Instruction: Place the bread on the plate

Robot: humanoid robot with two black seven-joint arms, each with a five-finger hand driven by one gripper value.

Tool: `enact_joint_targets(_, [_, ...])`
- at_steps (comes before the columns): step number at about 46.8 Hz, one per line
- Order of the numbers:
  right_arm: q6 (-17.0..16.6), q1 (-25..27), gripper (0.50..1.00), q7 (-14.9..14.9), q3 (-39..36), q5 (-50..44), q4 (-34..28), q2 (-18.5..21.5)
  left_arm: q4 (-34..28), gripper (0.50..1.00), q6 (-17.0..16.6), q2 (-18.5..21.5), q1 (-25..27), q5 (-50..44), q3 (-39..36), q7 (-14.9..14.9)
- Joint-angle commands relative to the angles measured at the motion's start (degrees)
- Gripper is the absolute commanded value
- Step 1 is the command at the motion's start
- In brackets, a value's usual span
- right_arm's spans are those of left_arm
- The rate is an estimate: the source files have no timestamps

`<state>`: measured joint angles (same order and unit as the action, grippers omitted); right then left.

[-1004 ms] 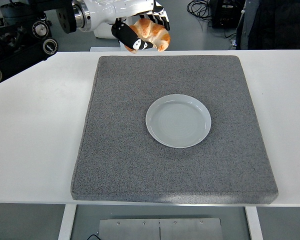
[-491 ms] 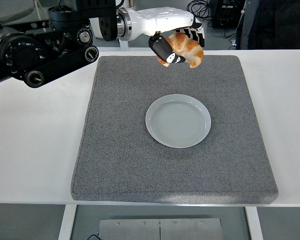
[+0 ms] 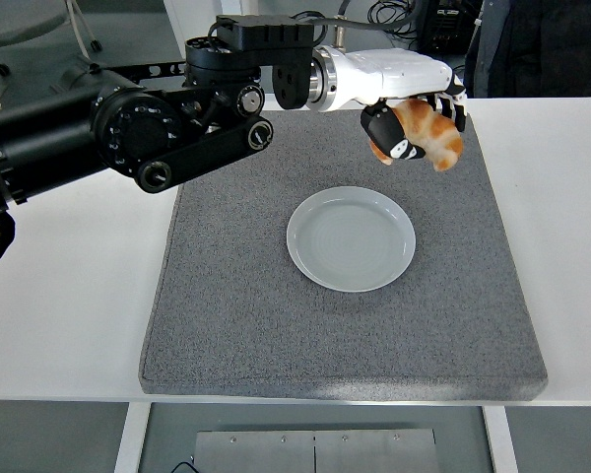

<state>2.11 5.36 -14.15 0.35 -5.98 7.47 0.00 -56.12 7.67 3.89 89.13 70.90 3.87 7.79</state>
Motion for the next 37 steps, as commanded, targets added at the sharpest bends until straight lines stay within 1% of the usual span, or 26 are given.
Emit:
enact_joint_targets(1, [0.0, -0.08, 1.0, 0.09, 0.0, 0.0, 0.0, 0.0, 0.92, 0.5, -0.02, -2.21, -0.19, 0.02, 0.0, 0.03])
enact_joint_targets(5, [0.0, -0.08, 1.0, 0.0, 0.0, 0.0, 0.0, 0.0, 1.89, 0.5, -0.11, -3.89, -0.45, 0.11, 0.0, 0.03])
enact_joint_targets(11, [0.0, 0.0, 1.0, 0.0, 0.0, 0.0, 0.0, 0.0, 3.3, 0.5, -0.11, -3.89, -0.89, 0.29, -0.35, 0.12])
enact_joint_targets(15, [0.0, 0.0, 1.0, 0.09, 0.0, 0.0, 0.0, 0.0, 4.09, 0.5, -0.55, -3.89, -1.07, 0.29, -2.98, 0.21])
enact_joint_targets(20, [0.0, 0.0, 1.0, 0.0, 0.0, 0.0, 0.0, 0.0, 4.18, 0.5, -2.13, -3.89, -1.59, 0.29, -5.62, 0.38])
enact_joint_targets(28, [0.0, 0.0, 1.0, 0.0, 0.0, 0.0, 0.0, 0.0, 4.36, 0.5, -2.49, -3.89, -3.53, 1.6, -6.15, 0.38])
enact_joint_targets(37, [0.0, 0.0, 1.0, 0.0, 0.0, 0.0, 0.0, 0.0, 4.36, 0.5, -2.49, -3.89, -4.23, 2.75, -6.33, 0.47])
